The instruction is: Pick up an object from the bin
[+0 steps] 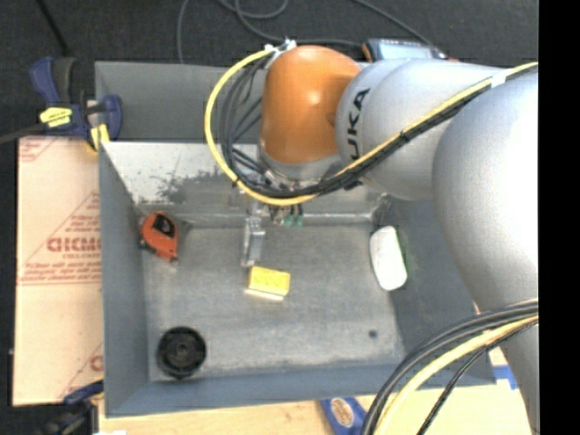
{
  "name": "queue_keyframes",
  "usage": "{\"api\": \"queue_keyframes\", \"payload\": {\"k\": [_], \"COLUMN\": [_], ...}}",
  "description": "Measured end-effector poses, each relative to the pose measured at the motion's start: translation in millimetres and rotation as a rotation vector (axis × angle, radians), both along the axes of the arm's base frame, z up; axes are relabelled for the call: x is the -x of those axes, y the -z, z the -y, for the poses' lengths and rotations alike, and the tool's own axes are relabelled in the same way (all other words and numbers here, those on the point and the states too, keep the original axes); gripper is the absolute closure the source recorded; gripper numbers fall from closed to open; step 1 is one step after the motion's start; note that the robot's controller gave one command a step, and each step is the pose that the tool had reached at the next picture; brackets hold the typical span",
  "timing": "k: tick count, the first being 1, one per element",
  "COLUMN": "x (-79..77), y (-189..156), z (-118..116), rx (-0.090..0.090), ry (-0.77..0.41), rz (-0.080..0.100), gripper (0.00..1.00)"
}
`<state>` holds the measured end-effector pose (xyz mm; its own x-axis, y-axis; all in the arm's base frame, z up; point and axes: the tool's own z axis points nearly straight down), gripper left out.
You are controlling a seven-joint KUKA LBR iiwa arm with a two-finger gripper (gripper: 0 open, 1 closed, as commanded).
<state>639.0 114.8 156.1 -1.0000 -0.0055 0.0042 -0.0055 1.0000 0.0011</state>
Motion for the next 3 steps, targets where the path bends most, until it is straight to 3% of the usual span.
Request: {"api": "queue_keyframes", "payload": {"k": [1,2,3], "x": [-1.5,39.1,52.4], "y": [-5,30,44], "z": [1,34,56], "rx": [-0.001,-0.001,0.002], "ry": [0.002,0.029,-0.054], "rz": [0.008,0.011,0.002], "gripper": [0.00,0.00,0.00]}}
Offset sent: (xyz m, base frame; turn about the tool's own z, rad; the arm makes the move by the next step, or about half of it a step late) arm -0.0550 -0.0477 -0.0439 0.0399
